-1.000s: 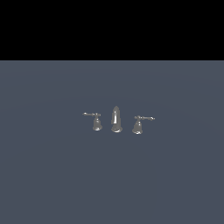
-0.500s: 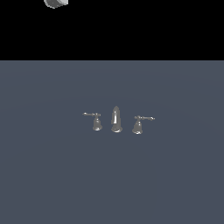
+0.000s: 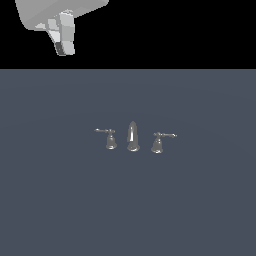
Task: Turn on the faucet by rotating a designated handle.
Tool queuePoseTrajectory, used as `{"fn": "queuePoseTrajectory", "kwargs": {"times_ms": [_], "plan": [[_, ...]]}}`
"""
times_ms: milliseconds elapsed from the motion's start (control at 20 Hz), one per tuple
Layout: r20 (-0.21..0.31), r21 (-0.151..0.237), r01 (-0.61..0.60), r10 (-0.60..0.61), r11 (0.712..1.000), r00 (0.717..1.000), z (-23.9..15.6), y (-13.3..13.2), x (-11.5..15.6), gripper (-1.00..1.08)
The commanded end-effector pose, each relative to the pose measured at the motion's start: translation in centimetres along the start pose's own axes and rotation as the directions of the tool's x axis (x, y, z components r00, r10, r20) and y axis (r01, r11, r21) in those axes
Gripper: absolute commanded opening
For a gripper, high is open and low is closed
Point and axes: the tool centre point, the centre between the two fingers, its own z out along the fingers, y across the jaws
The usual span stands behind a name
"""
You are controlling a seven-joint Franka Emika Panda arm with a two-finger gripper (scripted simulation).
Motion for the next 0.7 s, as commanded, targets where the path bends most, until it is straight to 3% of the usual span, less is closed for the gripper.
{"fn": "queuePoseTrajectory", "kwargs": {"times_ms": [0,650], "plan": [[0.003,0.002,-0.053,0.053,0.999,0.999,1.2,-1.1,0.4,-1.00],[0.018,0.004,-0.296,0.296,0.955,0.955,7.1,-5.8,3.0,-1.00]]}}
